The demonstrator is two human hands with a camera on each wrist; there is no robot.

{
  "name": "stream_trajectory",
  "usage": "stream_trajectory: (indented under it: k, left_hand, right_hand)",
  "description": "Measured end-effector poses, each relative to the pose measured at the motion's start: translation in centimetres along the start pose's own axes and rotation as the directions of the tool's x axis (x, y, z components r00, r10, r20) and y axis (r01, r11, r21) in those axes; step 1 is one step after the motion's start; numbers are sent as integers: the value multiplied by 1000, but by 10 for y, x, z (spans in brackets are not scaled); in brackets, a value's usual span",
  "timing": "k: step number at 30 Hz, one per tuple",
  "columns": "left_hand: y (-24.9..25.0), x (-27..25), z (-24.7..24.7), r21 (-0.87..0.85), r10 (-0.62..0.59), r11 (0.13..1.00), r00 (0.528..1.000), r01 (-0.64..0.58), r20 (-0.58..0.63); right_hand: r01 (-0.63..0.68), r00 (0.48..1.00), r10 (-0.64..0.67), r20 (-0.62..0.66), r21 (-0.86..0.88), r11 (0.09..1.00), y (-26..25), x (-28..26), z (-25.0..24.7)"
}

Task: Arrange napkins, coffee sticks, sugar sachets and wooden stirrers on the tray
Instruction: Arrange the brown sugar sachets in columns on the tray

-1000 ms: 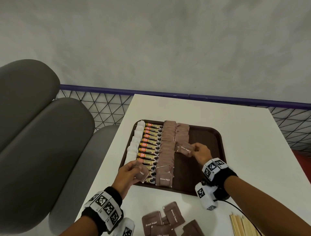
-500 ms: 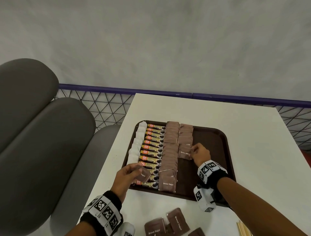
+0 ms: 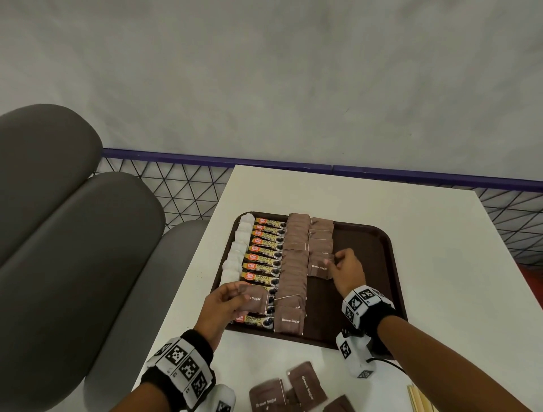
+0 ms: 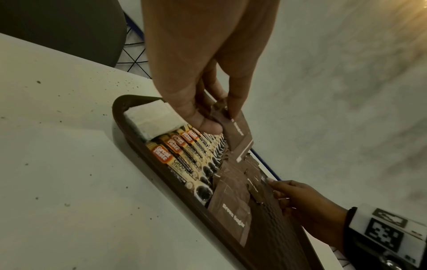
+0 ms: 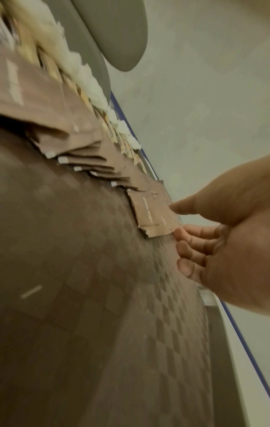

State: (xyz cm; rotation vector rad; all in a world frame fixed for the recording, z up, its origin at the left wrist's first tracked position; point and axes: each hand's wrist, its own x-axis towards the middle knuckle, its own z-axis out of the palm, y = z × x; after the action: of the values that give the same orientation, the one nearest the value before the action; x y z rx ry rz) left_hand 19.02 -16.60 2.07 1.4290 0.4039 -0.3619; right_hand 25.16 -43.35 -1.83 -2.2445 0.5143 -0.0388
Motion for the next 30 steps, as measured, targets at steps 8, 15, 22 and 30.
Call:
stream_trajectory:
  k: [8,15,22,30]
  left_hand:
    - [4,-12,11,-39,32,999,999,-32,10]
    - [7,-24,17,-84,85,993,996,-83,18]
    - [6,-28,16,0,112,994,994,-112,4]
    - [-1,-28,15,-19,68,998,997,-68,25]
  right_hand:
    - [175,929,-269,253,338,925,-34,-52,5]
    - [149,782,-404,474,487,861,-52,-83,14]
    - [135,828,-395,398,542,830,-47,-88,16]
    - [19,931,-171,322,426,904,-32,-71,-2]
